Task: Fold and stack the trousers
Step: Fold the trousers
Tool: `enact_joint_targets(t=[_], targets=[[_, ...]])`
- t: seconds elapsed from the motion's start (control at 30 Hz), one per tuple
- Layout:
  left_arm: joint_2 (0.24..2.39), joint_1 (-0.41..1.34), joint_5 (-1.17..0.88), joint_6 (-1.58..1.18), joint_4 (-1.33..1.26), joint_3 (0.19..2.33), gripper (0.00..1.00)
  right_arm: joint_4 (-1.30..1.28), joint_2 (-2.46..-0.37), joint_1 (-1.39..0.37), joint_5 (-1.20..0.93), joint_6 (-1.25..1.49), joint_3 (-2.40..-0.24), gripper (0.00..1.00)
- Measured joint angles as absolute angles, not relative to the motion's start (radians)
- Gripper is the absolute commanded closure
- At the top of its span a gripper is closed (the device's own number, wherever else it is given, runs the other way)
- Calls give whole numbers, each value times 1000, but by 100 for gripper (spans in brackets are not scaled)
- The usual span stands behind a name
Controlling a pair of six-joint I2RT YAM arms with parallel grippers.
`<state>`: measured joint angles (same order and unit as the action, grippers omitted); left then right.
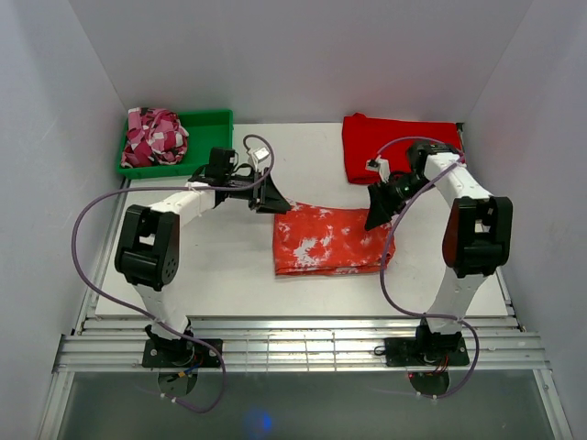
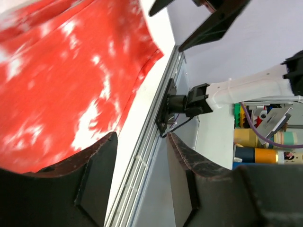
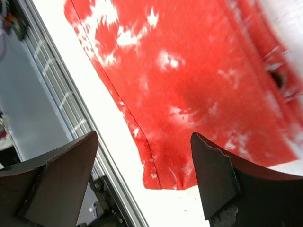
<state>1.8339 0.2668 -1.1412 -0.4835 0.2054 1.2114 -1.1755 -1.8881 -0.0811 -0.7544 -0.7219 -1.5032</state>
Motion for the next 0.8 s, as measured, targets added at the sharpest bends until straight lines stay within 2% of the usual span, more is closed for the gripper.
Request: enact_joint_targets(t=[0.13,0.3,0.43,0.57,0.63,0.7,0.8], targets=[[1843,311,-1122,-595,62,1224,43,-1172,-1953,-25,-850,-687,-1600,16],[2053,299,-1056,-707,-72,1268,42,-1118,-2181,28,-921,-622,-1731,16],[2217,274,-1037,-717,-49,1331,42,-1098,-2327,60,-955,-574,-1746,20],[2241,252,-1049,-644,46,1427,38,-1105,-2331,81,-936,-554,-1780,17],[2240,239,-1036,-593,94,1475,32,-1098,-2326,88,-902,-556,-1814,15],[2232,222,-1026,-542,136,1516,27,-1092,-2304,93,-873,-558,-1850,15],[2188,204,-1018,-478,191,1533,27,-1089,-2224,106,-850,-562,-1887,19]])
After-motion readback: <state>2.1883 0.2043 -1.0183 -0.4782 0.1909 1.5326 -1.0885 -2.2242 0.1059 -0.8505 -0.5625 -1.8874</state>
